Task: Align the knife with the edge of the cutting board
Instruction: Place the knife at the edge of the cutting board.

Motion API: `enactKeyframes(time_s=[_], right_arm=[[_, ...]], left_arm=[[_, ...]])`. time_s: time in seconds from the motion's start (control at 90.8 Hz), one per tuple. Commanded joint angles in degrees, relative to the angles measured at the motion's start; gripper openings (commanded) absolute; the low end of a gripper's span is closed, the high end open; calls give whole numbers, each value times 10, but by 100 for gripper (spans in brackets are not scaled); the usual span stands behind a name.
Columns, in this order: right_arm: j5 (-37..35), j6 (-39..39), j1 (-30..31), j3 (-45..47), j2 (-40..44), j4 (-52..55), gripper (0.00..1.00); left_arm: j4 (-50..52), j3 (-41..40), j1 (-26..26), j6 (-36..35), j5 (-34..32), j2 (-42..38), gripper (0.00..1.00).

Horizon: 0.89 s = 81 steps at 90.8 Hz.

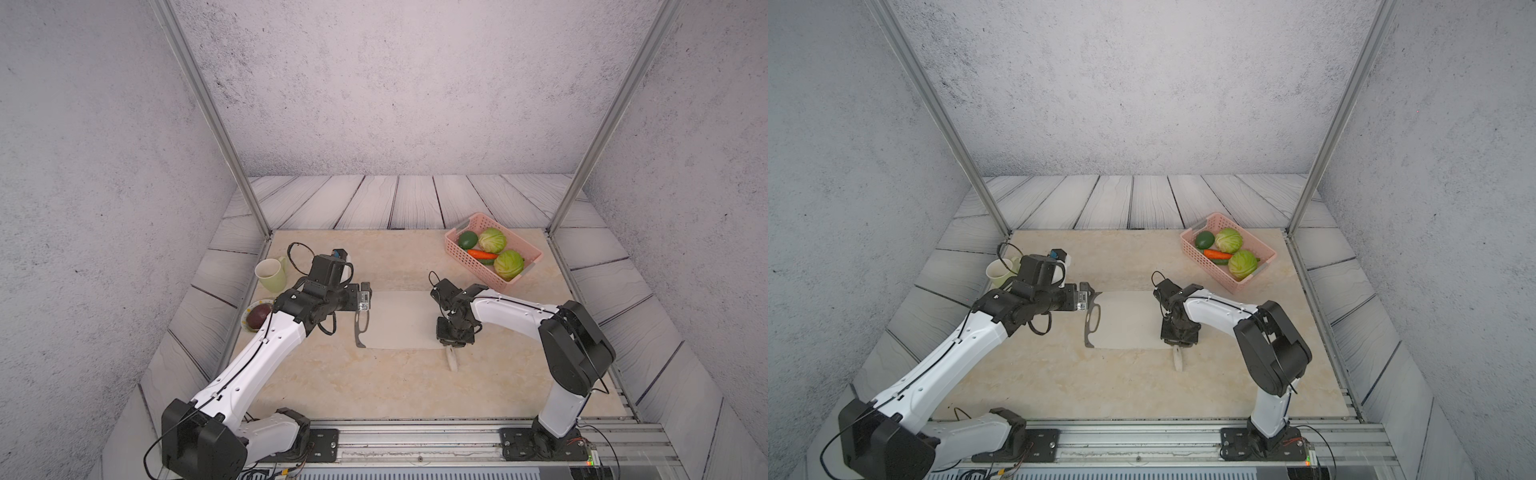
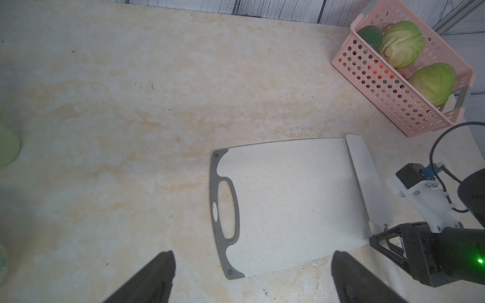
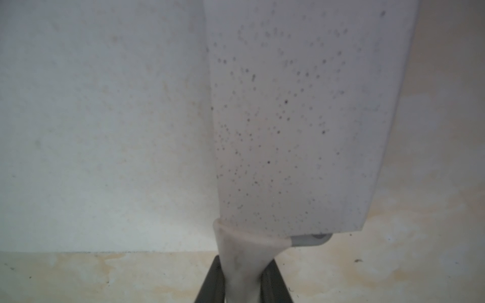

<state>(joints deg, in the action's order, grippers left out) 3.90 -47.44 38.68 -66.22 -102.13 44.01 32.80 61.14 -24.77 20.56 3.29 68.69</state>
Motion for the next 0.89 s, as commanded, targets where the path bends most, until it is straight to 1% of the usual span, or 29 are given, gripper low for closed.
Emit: enactKeyframes(time_s=[0.0, 0.396, 0.693, 0.826, 0.881], right_arm=[[-13, -13, 4, -14, -12, 4, 0], [-8, -17, 5, -9, -29, -4, 0], [-6, -16, 6, -9, -34, -5, 15], [-4, -15, 5, -7, -30, -4, 26], [-4, -14, 5, -5, -27, -4, 33]], left_arm=[[3, 13, 3, -2, 6, 4, 98], [3, 13, 3, -1, 8, 6, 98], [2, 13, 3, -1, 8, 8, 98], [2, 12, 3, -1, 9, 8, 98], [2, 12, 3, -1, 9, 8, 98]])
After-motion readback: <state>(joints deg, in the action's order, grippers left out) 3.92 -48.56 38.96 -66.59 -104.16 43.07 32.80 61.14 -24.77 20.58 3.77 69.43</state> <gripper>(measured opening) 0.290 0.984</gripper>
